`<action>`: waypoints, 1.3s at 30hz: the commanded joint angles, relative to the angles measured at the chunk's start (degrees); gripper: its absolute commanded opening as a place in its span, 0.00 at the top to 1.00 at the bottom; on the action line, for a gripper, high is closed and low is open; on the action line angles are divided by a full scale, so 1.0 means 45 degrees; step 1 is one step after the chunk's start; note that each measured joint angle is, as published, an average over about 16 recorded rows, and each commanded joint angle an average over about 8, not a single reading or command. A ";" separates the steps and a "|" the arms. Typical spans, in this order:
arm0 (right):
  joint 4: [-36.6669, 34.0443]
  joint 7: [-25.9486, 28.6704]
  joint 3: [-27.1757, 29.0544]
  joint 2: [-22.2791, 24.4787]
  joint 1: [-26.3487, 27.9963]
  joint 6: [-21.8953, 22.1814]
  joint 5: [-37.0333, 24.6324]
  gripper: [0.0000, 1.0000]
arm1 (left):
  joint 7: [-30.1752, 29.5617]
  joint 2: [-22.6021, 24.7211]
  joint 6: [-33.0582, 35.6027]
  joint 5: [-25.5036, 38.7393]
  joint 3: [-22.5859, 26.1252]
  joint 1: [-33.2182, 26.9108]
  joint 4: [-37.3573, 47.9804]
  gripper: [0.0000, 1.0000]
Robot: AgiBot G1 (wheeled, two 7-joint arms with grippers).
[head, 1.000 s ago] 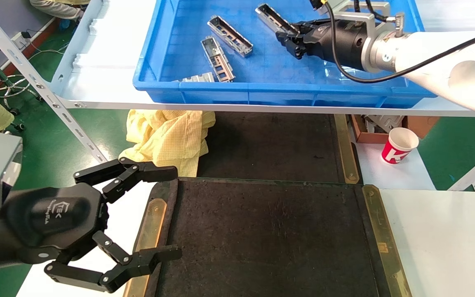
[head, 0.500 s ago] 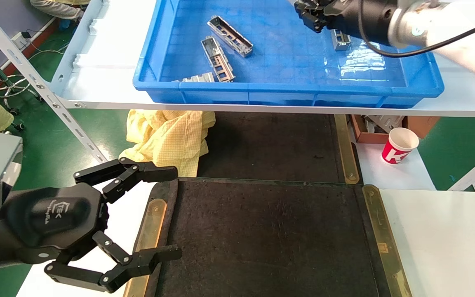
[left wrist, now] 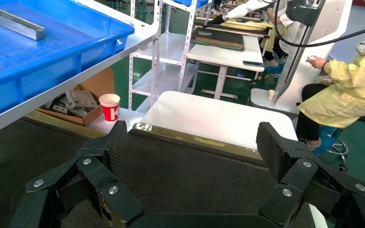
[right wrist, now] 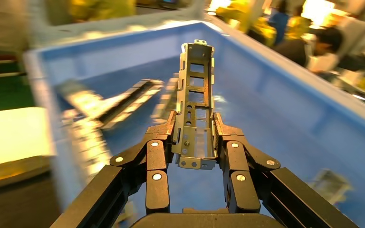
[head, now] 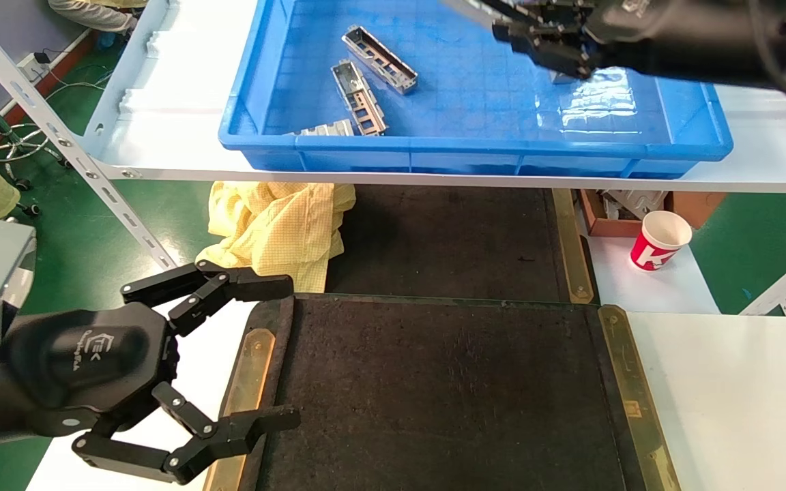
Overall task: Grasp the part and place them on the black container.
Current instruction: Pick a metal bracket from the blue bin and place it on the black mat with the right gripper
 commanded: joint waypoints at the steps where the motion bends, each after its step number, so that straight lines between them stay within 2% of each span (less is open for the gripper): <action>1: 0.0002 -0.0063 -0.0026 0.0306 0.0040 -0.0975 -0.0012 1.00 | 0.0000 0.0000 0.0000 0.0000 0.0000 0.0000 0.0000 0.00; 7: 0.0209 -0.0308 -0.0252 0.0873 -0.0041 -0.2760 -0.0221 1.00 | 0.0000 0.0000 0.0000 0.0000 0.0000 0.0000 0.0000 0.00; 12: 0.1007 -0.0330 -0.0549 0.1188 -0.0382 -0.3148 -0.0195 1.00 | 0.0000 0.0000 0.0000 0.0000 0.0000 0.0000 0.0000 0.00; 22: 0.4302 0.0371 -0.1853 0.1865 -0.2043 -0.3166 0.1181 1.00 | 0.0000 0.0000 0.0000 0.0000 0.0000 0.0000 0.0000 0.00; 27: 0.5315 0.0384 -0.2679 0.1893 -0.2766 -0.3039 0.1780 1.00 | 0.0000 0.0000 0.0000 0.0000 0.0000 0.0000 0.0000 0.00; 32: 0.5222 -0.0237 -0.3354 0.1367 -0.3223 -0.2838 0.1803 1.00 | 0.0000 0.0000 0.0000 0.0000 0.0000 0.0000 0.0000 0.00; 39: 0.3785 -0.1835 -0.3840 0.0005 -0.3707 -0.2123 0.1397 1.00 | 0.0000 0.0000 0.0000 0.0000 0.0001 0.0000 0.0000 0.00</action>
